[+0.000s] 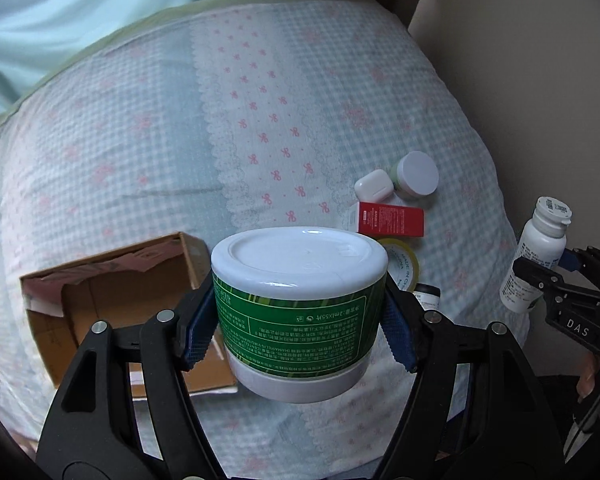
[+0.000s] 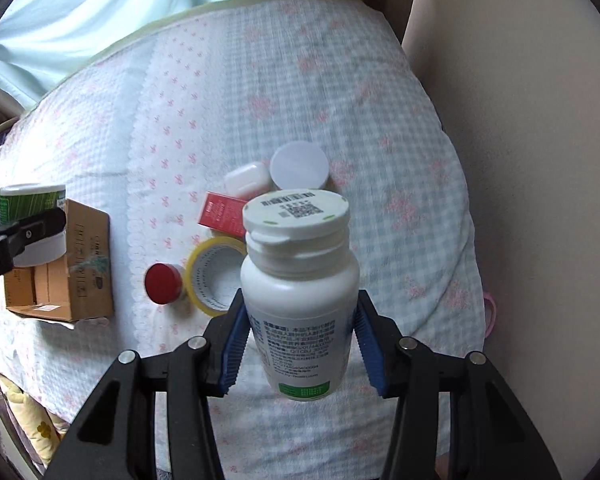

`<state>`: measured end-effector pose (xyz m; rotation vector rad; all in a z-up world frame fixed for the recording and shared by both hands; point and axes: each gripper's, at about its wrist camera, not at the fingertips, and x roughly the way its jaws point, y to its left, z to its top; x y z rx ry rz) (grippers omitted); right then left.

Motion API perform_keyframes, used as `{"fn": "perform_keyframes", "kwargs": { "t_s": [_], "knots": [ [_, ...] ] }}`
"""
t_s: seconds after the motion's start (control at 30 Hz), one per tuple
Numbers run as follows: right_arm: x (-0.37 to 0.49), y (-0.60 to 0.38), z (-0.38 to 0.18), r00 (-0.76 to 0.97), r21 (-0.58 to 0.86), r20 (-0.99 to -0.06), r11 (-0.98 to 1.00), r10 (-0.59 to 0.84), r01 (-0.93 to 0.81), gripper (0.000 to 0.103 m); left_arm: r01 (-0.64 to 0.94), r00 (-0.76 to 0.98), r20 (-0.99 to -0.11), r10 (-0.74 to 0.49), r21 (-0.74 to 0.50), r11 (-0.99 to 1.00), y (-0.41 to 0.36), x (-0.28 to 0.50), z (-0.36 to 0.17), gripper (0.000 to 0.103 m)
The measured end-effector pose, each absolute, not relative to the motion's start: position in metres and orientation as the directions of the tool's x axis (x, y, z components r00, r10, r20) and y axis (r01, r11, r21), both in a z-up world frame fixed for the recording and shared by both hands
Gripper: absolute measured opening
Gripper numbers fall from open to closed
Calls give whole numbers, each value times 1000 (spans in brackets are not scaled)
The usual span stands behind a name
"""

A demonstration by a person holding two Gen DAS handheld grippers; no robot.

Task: Organize rigid objects
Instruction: 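Carry the jar and pill bottle into the cardboard box and release both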

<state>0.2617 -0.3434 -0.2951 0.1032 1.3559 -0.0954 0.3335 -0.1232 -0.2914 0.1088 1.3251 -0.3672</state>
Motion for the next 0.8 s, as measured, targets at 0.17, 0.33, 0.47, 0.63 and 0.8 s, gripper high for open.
{"fn": "perform_keyframes", "kwargs": {
  "t_s": [0.17,0.33,0.47,0.63,0.8],
  "knots": [
    [261,-294,-244,292,36,-956,996,12,77,46,282,267,-941,-207,-129,951,-62,314,-257,68],
    [254,-230,-207,358,95,-931,994,68,60,46,255,312,-926,-212,-133,958,10,295,-238,68],
    [249,-169,-191,382,157,-916,986,123,59,46,237,319,-925,-207,-133,962,72,288,-235,68],
    [256,-95,-195,365,214,-913,976,181,51,46,218,307,-930,-204,-140,966,147,292,-247,68],
    [280,-36,-226,321,225,-925,974,202,33,46,193,280,-940,-195,-143,971,196,313,-283,68]
  ]
}}
